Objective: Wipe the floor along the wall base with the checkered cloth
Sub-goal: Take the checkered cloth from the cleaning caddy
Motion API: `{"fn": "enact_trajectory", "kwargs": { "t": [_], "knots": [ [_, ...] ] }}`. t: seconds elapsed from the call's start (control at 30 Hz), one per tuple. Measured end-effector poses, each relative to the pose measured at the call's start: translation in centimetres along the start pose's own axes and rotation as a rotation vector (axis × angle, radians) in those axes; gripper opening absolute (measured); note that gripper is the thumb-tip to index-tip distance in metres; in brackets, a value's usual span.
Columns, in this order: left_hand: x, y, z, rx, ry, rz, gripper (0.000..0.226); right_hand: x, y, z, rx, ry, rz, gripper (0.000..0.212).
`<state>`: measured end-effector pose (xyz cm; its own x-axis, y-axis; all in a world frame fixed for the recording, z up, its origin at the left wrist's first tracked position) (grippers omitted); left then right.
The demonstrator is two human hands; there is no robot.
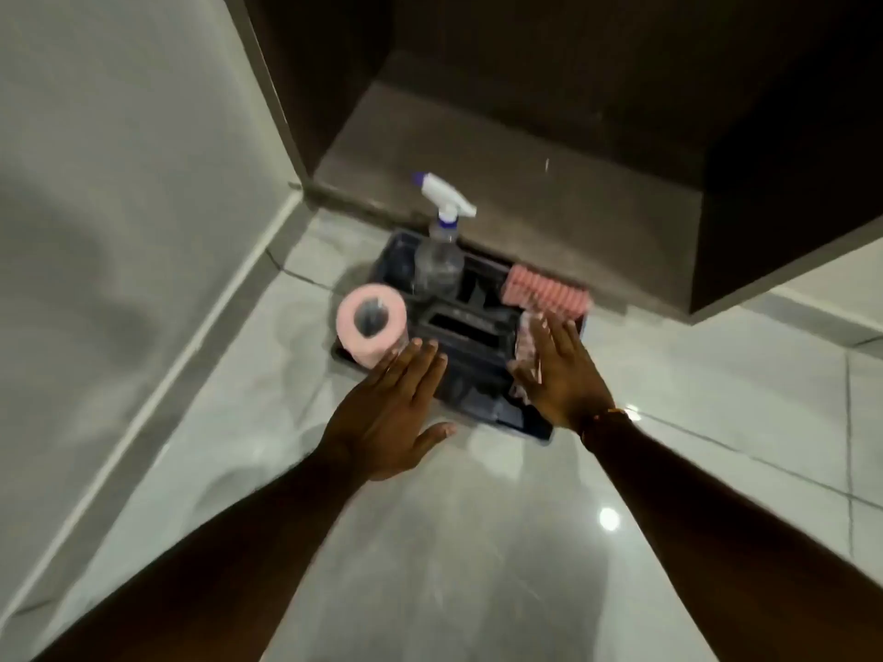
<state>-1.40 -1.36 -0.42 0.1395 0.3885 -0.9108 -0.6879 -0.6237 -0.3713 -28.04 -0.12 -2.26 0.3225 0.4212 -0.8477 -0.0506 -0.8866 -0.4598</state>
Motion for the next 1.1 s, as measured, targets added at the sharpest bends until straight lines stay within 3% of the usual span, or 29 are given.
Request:
{"fn": "enact_trajectory", "kwargs": {
  "t": [0.17, 0.27, 0.37, 0.5, 0.6, 0.8, 0.93, 1.1],
  "knots": [
    [10.7, 3.3, 1.4, -0.114, -0.128, -0.064, 0.096, 7.5, 4.3, 1.8, 0.063, -0.024, 0.011, 0.085],
    [13.1, 3.9, 1.5, -0.126, -0.19, -0.021, 0.097, 9.6, 4.4, 2.2, 0.065, 0.008, 0.072, 0.084],
    [12.9, 4.0, 1.4, -0.132, -0.216, -0.029, 0.097, 8.7, 4.7, 2.5, 0.068, 0.141, 0.086, 0.086],
    [10.5, 1.8, 0.6, -0.123, -0.203, -0.042, 0.097, 5.3, 2.5, 0.9, 0.075, 0.465, 0.168, 0.071],
    [8.0, -2.5, -0.4, -0.188, -0.223, -0.002, 0.096, 2.9, -0.5, -1.7, 0.161, 0.713, 0.227, 0.058],
    [5.1, -14.7, -3.3, -0.352, -0.249, -0.024, 0.098, 2.6, -7.5, -9.7, 0.149, 0.91, 0.153, 0.052],
    [5.4, -22.6, -5.2, -0.487, -0.269, -0.037, 0.098, 4.7, -10.8, -16.4, 0.004, 0.896, 0.045, 0.055],
    [9.5, -29.6, -7.7, -0.653, -0.343, -0.029, 0.102, 8.3, -10.7, -25.5, -0.302, 0.677, -0.123, 0.067]
  ]
}}
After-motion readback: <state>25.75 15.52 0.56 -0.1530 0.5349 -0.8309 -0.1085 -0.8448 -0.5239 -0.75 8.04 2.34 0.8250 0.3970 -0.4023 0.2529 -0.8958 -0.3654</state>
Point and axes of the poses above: each hand's wrist, its own y-axis towards the middle knuckle, its own x-axis out of the palm, z = x × y, the point moved 2 cm from there along y, towards the middle knuckle, and after that the axes turned 10 degrees about -z, right-handed, at the moved point
